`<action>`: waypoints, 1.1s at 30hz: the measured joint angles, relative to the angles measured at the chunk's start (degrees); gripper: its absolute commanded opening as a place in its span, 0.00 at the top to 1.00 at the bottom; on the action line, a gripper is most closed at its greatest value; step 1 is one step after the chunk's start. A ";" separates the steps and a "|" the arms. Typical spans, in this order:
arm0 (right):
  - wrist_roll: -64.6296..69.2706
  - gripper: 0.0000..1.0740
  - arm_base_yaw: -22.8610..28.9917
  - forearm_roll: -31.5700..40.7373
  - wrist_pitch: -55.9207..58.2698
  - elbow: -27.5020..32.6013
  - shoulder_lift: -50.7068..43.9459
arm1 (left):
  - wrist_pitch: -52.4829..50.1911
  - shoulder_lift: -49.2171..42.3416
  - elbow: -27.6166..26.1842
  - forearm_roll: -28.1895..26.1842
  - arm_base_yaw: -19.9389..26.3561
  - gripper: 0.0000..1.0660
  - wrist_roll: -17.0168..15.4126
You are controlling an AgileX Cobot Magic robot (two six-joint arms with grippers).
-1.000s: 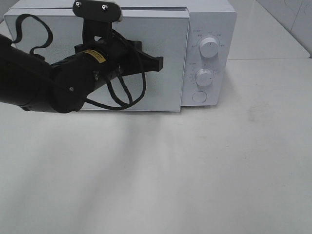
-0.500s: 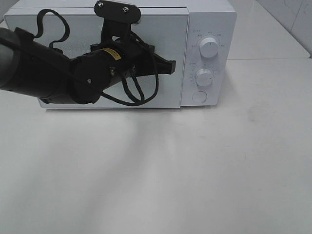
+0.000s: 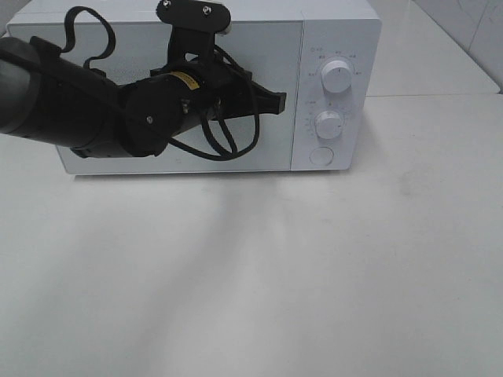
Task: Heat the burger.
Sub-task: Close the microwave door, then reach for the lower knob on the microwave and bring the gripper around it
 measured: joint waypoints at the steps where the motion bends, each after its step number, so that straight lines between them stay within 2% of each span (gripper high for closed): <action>1: 0.00 0.29 0.00 0.00 0.00 0.00 0.00 | 0.34 0.00 -0.11 0.06 0.00 1.00 0.00; 11: 0.00 0.29 0.00 0.00 0.00 0.06 0.00 | 4.07 -0.69 -0.11 -1.15 -0.06 1.00 0.29; 16: 0.00 0.29 0.00 0.00 0.00 0.06 0.00 | 3.44 -4.24 2.64 -2.46 -0.74 1.00 0.29; 17: 0.00 0.29 0.00 0.00 0.00 0.06 0.00 | 4.24 -5.56 3.72 -2.58 -1.20 0.90 0.29; 18: 0.00 0.29 0.00 0.00 0.00 0.06 0.00 | 4.24 -5.56 3.72 -2.58 -1.20 0.90 0.29; 19: 0.00 0.29 0.00 0.00 0.00 0.06 0.00 | 7.16 -6.82 4.24 -2.58 -1.60 0.70 0.29; 20: 0.00 0.29 0.00 0.00 0.00 0.06 0.00 | 9.57 -7.22 4.30 -2.58 -1.66 0.56 0.29; 21: 0.00 0.29 0.00 0.00 0.00 0.06 0.00 | 9.57 -7.22 4.30 -2.58 -1.66 0.56 0.29; 22: 0.00 0.29 0.00 0.00 0.00 0.06 0.00 | 14.90 -8.14 4.53 -2.58 -1.72 0.27 0.29; 23: 0.00 0.29 0.00 0.00 0.00 0.06 0.00 | 17.59 -8.37 4.53 -2.58 -1.72 0.14 0.29; 24: 0.00 0.29 0.00 0.00 0.00 0.06 0.00 | 17.59 -8.37 4.53 -2.58 -1.72 0.14 0.29; 25: 0.00 0.29 0.00 0.00 0.00 0.06 0.00 | 21.94 -8.77 4.53 -2.64 -1.72 0.05 0.29; 30: 0.00 0.29 0.00 0.00 0.00 0.06 0.00 | 31.68 -8.94 4.53 -2.64 -1.72 0.07 0.29; 31: 0.00 0.29 0.00 0.00 0.00 0.06 0.00 | 37.99 -9.17 4.53 -2.41 -1.66 0.07 0.29; 32: 0.00 0.29 0.00 0.00 0.00 0.06 0.00 | 37.99 -9.17 4.53 -2.41 -1.66 0.07 0.29; 33: 0.00 0.29 0.00 0.00 0.00 0.06 0.00 | 43.77 -9.80 4.53 -1.20 -1.55 0.07 0.29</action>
